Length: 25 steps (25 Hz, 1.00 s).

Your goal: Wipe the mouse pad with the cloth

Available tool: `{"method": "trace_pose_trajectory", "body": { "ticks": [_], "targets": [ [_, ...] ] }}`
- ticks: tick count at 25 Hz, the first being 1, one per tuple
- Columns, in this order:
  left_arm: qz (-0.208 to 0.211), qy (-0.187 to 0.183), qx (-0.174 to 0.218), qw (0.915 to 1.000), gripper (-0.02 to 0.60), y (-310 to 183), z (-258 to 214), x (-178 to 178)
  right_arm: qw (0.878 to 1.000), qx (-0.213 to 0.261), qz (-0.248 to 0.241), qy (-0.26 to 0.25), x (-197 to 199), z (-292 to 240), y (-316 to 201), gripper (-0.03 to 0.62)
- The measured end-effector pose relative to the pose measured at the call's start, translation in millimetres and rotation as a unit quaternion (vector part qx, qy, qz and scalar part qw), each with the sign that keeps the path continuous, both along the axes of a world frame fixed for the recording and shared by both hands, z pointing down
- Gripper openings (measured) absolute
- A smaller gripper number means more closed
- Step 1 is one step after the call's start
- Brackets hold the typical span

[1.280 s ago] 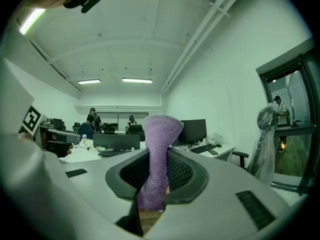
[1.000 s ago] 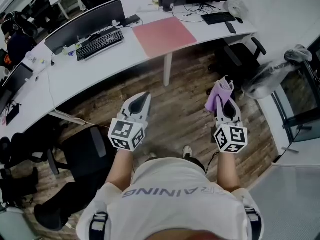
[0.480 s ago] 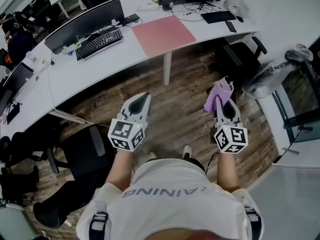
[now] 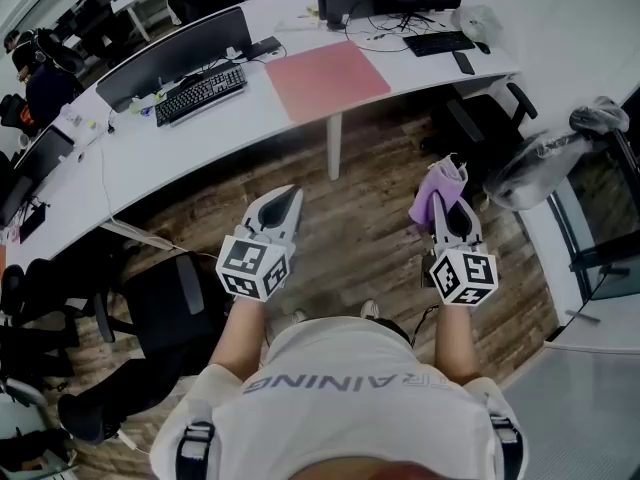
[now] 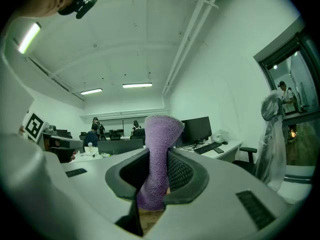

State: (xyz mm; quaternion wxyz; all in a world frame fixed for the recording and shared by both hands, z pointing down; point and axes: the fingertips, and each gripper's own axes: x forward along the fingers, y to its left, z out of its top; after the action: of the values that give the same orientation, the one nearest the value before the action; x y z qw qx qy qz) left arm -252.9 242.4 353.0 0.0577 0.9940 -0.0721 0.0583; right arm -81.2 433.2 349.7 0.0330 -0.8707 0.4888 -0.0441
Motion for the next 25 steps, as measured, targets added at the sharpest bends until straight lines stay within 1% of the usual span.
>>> {"method": "trace_pose_trajectory", "body": {
  "ticks": [7, 10, 13, 20, 25],
  "targets": [
    [-0.008, -0.001, 0.015, 0.9999, 0.032, 44, -2, 53, 1.0, 0.005, -0.028, -0.01, 56, 7, 33, 0.1],
    [-0.015, -0.005, 0.013, 0.9998, 0.032, 63, 4, 72, 0.999, 0.003, -0.041, -0.02, 78, 17, 45, 0.1],
    [-0.028, -0.011, 0.006, 0.9995, 0.032, 74, 10, 83, 0.998, -0.004, -0.058, -0.029, 94, 27, 51, 0.1],
    [-0.055, -0.021, -0.005, 0.9982, 0.032, 68, 19, 100, 0.995, -0.013, -0.093, -0.046, 114, 42, 37, 0.1],
    [-0.063, -0.022, -0.016, 0.9976, 0.032, 43, 28, 114, 0.993, -0.02, -0.103, -0.048, 130, 48, 9, 0.1]
  ]
}}
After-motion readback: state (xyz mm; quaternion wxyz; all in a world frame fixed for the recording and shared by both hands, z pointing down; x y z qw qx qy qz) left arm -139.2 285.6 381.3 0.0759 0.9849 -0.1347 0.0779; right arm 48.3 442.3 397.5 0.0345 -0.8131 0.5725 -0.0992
